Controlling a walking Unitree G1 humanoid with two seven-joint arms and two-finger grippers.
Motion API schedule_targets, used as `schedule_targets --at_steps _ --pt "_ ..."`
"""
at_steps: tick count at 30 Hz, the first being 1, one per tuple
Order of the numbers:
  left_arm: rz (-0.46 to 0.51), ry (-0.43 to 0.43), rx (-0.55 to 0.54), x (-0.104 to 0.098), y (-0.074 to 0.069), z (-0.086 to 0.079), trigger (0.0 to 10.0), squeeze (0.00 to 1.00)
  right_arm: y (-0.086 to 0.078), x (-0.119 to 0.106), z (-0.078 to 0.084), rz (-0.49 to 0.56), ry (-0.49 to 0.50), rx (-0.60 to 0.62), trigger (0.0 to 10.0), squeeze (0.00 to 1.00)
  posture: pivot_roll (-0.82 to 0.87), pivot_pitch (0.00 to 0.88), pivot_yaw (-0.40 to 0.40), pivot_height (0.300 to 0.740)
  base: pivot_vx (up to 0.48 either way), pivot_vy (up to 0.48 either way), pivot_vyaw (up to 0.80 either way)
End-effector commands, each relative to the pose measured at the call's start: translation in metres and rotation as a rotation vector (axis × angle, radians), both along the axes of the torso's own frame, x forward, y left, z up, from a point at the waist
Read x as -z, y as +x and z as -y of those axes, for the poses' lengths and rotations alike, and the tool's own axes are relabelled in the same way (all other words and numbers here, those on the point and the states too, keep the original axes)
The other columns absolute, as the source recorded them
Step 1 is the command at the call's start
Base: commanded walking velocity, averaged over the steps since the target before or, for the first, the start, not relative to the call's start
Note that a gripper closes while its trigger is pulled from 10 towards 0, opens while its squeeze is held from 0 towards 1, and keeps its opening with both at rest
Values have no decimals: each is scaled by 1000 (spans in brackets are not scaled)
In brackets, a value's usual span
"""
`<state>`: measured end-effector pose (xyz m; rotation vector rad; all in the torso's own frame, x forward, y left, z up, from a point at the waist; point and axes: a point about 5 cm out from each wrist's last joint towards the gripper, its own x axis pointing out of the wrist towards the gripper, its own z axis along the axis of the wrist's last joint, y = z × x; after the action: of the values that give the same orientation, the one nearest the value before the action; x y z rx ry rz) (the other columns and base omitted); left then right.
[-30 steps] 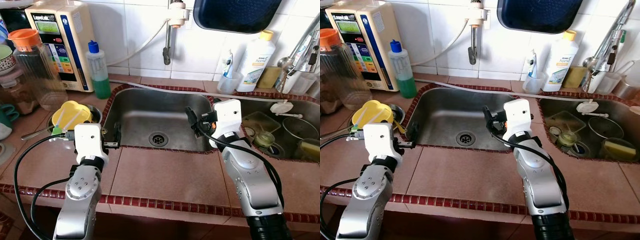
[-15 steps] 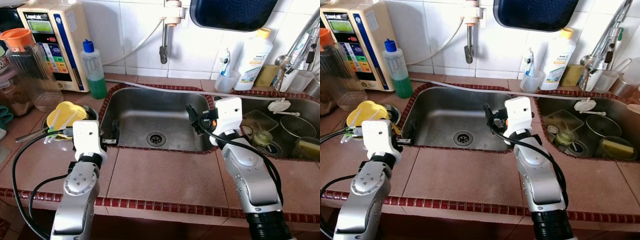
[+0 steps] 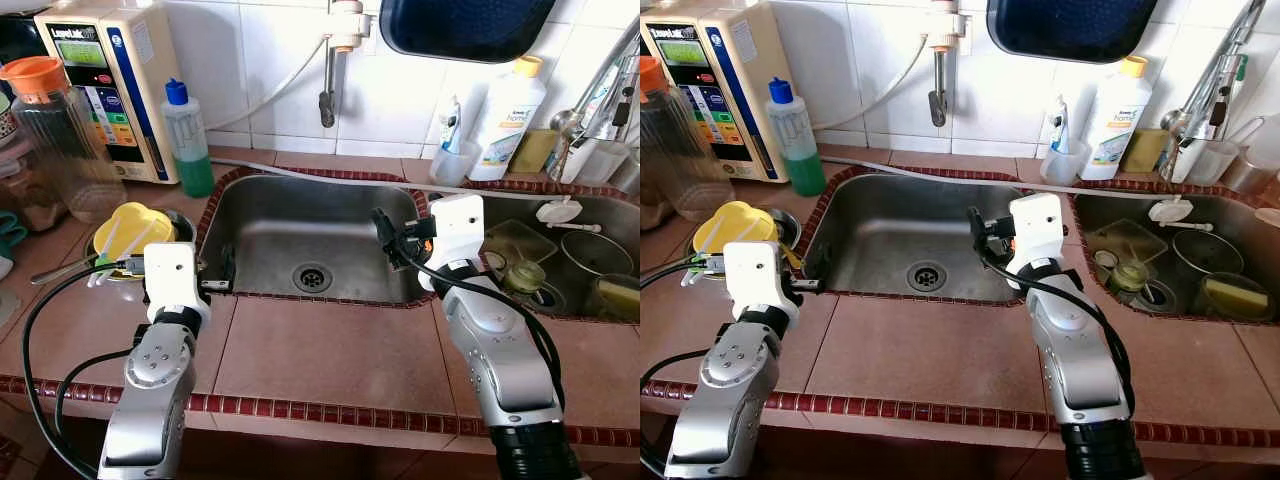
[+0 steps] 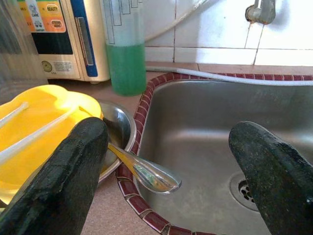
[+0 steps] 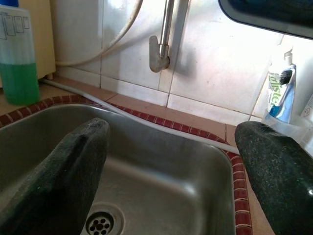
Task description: Kitchen organization
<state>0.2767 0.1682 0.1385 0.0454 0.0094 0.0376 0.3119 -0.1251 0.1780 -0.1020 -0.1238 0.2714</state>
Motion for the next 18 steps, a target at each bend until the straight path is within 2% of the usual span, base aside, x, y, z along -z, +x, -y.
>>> schedule_targets --at_steps 1,15,18 --pt "-5 5 -9 0 1 -1 10000 0 0 -3 2 6 4 1 10000 0 55 1 -20 740 0 0 0" --pt "-6 11 -21 0 0 -2 10000 0 0 -1 0 1 6 -4 10000 0 57 3 -17 740 0 0 0" --pt "-6 14 -28 -1 1 -4 10000 0 0 -1 0 1 6 -5 10000 0 61 3 -16 740 0 315 0"
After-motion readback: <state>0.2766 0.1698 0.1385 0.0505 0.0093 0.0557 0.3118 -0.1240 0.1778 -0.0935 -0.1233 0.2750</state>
